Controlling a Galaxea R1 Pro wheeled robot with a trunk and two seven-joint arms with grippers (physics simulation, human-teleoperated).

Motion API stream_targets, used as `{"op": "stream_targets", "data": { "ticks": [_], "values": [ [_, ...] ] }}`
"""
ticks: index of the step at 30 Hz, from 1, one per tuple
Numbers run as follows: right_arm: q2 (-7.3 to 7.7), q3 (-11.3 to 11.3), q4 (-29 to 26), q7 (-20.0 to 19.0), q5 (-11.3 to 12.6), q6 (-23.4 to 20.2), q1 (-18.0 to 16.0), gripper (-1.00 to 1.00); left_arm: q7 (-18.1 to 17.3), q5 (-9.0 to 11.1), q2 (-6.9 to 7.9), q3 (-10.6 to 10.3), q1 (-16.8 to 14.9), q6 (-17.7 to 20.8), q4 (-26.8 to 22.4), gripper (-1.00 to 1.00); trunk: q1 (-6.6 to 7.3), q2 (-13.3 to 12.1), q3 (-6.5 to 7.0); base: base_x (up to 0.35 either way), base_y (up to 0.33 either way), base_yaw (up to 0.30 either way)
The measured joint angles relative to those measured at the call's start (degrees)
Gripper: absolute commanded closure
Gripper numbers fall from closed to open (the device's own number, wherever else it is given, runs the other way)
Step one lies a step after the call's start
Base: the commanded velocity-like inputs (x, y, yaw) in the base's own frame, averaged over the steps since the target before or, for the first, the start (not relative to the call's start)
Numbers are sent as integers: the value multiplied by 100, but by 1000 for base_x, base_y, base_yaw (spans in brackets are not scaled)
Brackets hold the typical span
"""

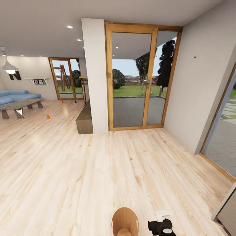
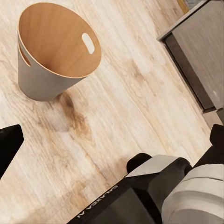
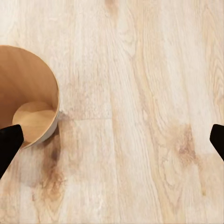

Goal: Put the three can of soda from the living room inside the tash can in the kitchen.

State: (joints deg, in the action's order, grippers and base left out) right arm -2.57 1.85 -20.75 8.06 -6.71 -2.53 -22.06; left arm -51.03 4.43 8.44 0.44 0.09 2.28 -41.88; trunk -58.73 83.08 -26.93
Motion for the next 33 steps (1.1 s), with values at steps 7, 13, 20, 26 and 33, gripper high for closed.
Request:
{"op": "stream_targets", "data": {
  "ticks": [7,13,20,26,33],
  "values": [
    [-248,6,-39,33,-28,4,-9,-100,25,5,-5,8,1,0,0,-100,0,0,0,0,0,0],
    [-269,16,-36,38,-32,8,-9,-100,17,-2,-8,2,0,0,-3,-100,0,0,0,0,0,0],
    [-270,17,-35,38,-25,14,-9,-100,23,-4,-9,0,0,9,-4,-100,0,0,0,6,0,0],
    [-271,17,-35,38,-24,15,-9,-100,30,-4,-9,-16,0,41,1,-100,0,0,0,184,0,0],
    [-271,17,-14,39,-24,24,-9,-100,38,-15,-4,1,0,8,-4,-100,0,0,0,38,0,0]
  ]
}}
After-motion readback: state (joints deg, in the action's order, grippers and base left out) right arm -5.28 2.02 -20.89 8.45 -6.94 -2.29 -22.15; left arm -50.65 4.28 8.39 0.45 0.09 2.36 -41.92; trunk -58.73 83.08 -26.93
